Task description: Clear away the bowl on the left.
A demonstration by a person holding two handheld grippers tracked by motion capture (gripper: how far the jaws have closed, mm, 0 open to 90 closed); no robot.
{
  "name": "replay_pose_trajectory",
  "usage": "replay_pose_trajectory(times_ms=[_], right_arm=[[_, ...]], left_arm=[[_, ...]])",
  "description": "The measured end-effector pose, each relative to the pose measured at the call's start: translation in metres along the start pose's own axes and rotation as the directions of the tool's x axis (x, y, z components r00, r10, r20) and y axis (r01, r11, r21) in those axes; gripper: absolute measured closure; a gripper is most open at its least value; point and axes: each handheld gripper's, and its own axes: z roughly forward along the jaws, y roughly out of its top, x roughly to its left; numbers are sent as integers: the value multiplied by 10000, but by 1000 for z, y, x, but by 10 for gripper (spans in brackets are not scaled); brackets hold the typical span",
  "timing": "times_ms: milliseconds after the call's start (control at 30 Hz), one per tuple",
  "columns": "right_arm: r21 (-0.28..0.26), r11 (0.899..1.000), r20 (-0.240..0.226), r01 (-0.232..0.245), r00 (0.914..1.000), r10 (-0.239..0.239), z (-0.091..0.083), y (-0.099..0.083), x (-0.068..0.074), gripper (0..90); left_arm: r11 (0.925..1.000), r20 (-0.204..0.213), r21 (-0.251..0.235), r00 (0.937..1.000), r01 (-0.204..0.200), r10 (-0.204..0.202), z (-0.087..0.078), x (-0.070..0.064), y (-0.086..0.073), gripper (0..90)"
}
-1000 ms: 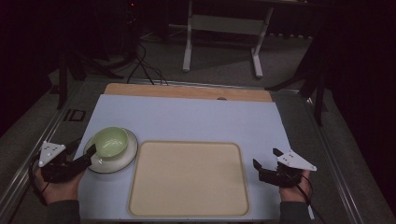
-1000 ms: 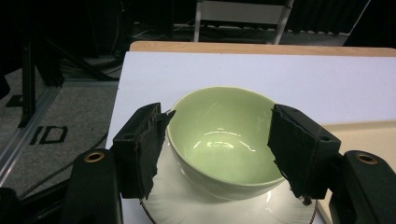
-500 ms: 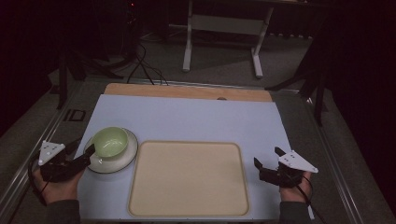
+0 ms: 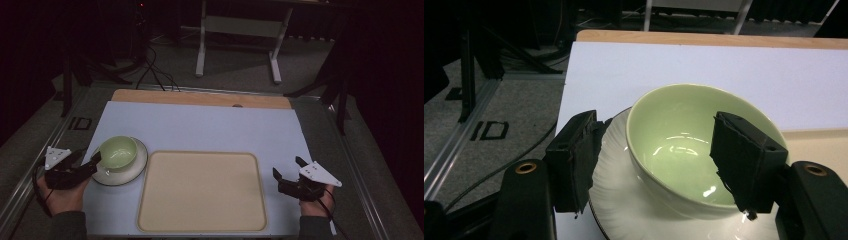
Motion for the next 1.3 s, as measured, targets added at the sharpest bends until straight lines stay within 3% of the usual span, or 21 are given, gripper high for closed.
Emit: replay_pose_trajectory(times_ms=[467,667,800,1033,1300], right_arm=[[-78,10000,152,-62,9999,63,-1,0,-2,132],[-91,9999,179,-120,9998,122,-1,0,-2,133],[-93,9999,184,-134,9997,136,-1,0,-3,133],[-160,9997,223,-187,9996,191,-2,1,-3,133],[-143,9998,283,-160,9995,164,-2,0,-3,133]], left_arm=[[9993,-35,351,10000,91,-90,23,3,6,406],[9974,-166,635,9993,334,-324,32,5,7,452],[9947,-455,893,9979,510,-471,39,4,9,485],[9901,-457,1225,9969,687,-635,50,3,9,521],[9787,-558,1913,9963,743,-647,61,2,6,574]])
